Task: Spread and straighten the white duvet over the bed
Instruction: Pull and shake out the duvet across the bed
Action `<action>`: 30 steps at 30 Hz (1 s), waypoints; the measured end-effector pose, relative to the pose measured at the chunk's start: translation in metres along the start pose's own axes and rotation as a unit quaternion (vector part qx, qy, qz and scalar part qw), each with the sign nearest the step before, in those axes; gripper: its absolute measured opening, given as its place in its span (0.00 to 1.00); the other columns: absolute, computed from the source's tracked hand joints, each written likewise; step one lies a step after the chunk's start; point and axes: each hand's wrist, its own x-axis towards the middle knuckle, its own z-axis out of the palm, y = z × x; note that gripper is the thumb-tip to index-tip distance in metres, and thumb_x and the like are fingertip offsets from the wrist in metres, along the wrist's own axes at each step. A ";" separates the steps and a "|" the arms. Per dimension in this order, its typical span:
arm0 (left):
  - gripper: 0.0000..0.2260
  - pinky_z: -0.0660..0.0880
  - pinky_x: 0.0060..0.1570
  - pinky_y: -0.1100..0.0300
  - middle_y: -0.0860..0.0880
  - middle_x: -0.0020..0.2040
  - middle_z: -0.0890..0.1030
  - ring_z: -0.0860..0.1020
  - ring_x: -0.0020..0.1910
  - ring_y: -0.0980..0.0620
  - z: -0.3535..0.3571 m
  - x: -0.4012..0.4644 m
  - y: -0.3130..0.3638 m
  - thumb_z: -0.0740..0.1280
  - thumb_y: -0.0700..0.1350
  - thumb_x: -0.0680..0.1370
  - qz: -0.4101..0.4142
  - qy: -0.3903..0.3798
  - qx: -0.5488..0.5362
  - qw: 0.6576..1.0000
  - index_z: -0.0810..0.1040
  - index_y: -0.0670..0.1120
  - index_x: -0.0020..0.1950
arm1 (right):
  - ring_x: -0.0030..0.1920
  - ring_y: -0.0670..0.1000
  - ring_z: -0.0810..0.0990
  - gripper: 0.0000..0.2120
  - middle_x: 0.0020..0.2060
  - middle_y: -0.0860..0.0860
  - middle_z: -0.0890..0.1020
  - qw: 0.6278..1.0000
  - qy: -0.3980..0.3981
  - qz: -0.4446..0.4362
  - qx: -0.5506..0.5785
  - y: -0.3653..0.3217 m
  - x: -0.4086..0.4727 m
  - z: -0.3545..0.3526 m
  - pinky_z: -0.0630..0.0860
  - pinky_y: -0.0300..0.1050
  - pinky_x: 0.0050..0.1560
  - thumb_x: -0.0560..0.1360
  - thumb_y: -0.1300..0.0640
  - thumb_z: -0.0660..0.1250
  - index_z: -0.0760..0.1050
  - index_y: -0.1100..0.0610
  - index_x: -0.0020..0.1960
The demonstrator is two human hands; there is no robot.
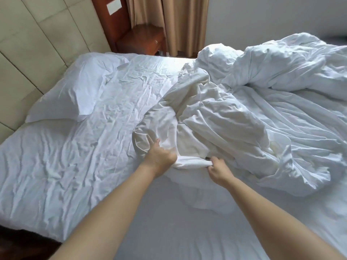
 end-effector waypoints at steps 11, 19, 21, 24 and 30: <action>0.14 0.78 0.43 0.38 0.45 0.22 0.74 0.74 0.21 0.46 -0.012 -0.160 -0.266 0.63 0.27 0.58 -0.127 0.140 0.074 0.979 0.81 0.44 0.30 | 0.43 0.55 0.73 0.11 0.39 0.55 0.74 0.951 0.143 -0.177 0.208 -0.366 -0.021 0.035 0.70 0.50 0.46 0.70 0.51 0.51 0.68 0.55 0.37; 0.26 0.52 0.69 0.33 0.48 0.54 0.78 0.77 0.55 0.47 0.055 -0.211 -0.293 0.63 0.28 0.70 -0.228 -0.125 -0.046 0.964 0.72 0.46 0.65 | 0.55 0.56 0.74 0.07 0.52 0.55 0.75 0.985 0.057 -0.150 0.069 -0.365 -0.005 0.123 0.70 0.49 0.56 0.74 0.57 0.65 0.72 0.56 0.52; 0.22 0.50 0.71 0.37 0.50 0.58 0.74 0.71 0.63 0.49 0.085 -0.209 -0.274 0.59 0.32 0.75 -0.208 -0.212 -0.094 0.950 0.70 0.49 0.66 | 0.62 0.57 0.72 0.20 0.63 0.56 0.70 0.993 -0.022 -0.116 0.001 -0.335 0.005 0.142 0.69 0.46 0.63 0.72 0.57 0.68 0.71 0.58 0.63; 0.12 0.54 0.70 0.37 0.49 0.64 0.69 0.66 0.68 0.48 0.119 -0.192 -0.242 0.63 0.46 0.78 -0.167 -0.274 -0.157 0.934 0.73 0.52 0.62 | 0.67 0.56 0.69 0.27 0.67 0.57 0.67 0.994 -0.080 -0.064 -0.043 -0.295 0.010 0.153 0.66 0.44 0.68 0.72 0.56 0.69 0.68 0.55 0.70; 0.18 0.52 0.71 0.36 0.47 0.66 0.67 0.66 0.68 0.46 0.137 -0.145 -0.178 0.63 0.45 0.77 -0.125 -0.311 -0.204 0.920 0.69 0.50 0.67 | 0.66 0.55 0.70 0.24 0.67 0.57 0.68 0.995 -0.068 -0.005 -0.076 -0.222 0.010 0.135 0.68 0.43 0.63 0.75 0.57 0.66 0.67 0.56 0.70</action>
